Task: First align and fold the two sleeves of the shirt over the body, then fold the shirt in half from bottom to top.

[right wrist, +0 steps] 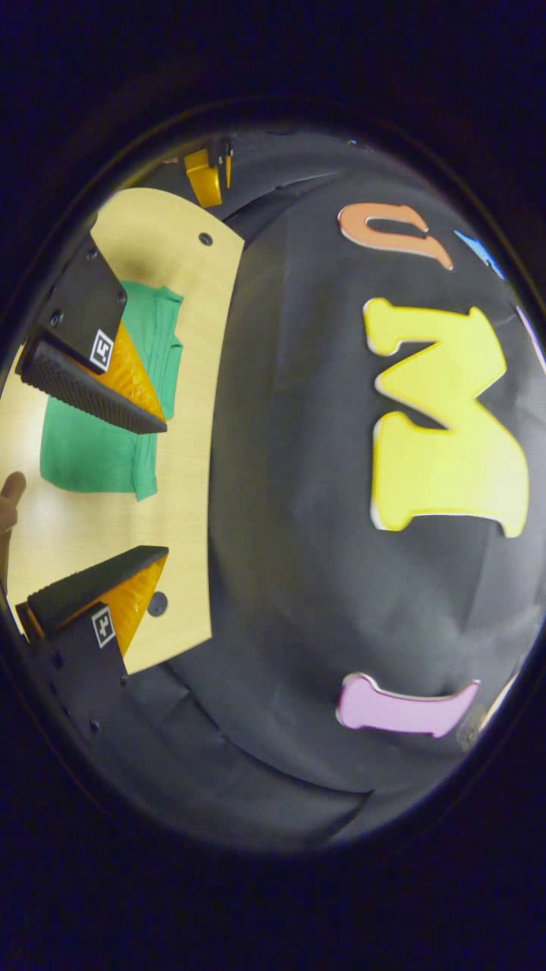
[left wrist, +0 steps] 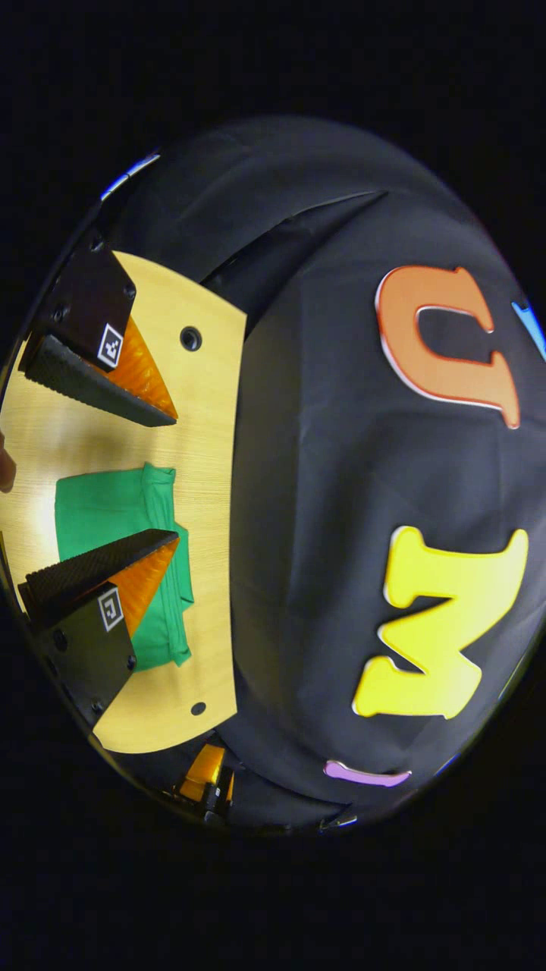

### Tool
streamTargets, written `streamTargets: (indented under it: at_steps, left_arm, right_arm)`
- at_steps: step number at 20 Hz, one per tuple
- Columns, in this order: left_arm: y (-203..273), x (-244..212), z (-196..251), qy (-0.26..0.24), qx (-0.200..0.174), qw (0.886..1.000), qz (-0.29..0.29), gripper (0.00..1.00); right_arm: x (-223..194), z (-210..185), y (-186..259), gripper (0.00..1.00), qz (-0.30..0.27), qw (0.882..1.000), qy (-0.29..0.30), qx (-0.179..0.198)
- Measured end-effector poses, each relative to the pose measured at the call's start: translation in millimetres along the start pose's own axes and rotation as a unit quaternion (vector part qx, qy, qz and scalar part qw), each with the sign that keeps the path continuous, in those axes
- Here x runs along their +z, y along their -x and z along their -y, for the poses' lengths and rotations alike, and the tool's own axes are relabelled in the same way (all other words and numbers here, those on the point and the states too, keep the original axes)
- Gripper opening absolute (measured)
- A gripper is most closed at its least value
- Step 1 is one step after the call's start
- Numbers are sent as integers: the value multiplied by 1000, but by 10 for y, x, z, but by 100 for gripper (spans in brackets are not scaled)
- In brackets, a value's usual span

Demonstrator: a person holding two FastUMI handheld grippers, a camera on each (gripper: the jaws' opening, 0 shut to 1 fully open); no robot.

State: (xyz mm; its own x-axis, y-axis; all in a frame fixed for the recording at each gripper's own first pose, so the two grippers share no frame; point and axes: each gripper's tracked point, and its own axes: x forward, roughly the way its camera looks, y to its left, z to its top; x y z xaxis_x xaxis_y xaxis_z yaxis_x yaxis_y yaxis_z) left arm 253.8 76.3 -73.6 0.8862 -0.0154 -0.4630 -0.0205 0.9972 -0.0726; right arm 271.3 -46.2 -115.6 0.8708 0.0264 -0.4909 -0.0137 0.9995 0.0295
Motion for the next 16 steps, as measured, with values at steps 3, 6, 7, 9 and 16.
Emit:
streamTargets:
  at_steps: [3, 6, 7, 9, 16]
  left_arm:
    - [652, 99, 113, 5, -18, 999, 36, 95]
    - [1210, 227, 62, -5, -4, 996, 86, 95]
    - [1400, 262, 57, -4, 0, 995, 101, 95]
    - [1748, 368, 12, 4, 20, 989, 143, 95]
    - [2547, 136, 188, -10, 18, 979, 204, 95]
  right_arm:
    - [242, -90, 789, 95, 57, 998, -2, -7]
    - [352, -241, 1489, 95, 107, 994, 3, 0]
    - [337, -298, 1658, 95, 118, 993, 3, 1]
    - [296, -417, 1990, 95, 143, 990, 3, 9]
    - [-82, -670, 2875, 95, 199, 980, -19, 18]
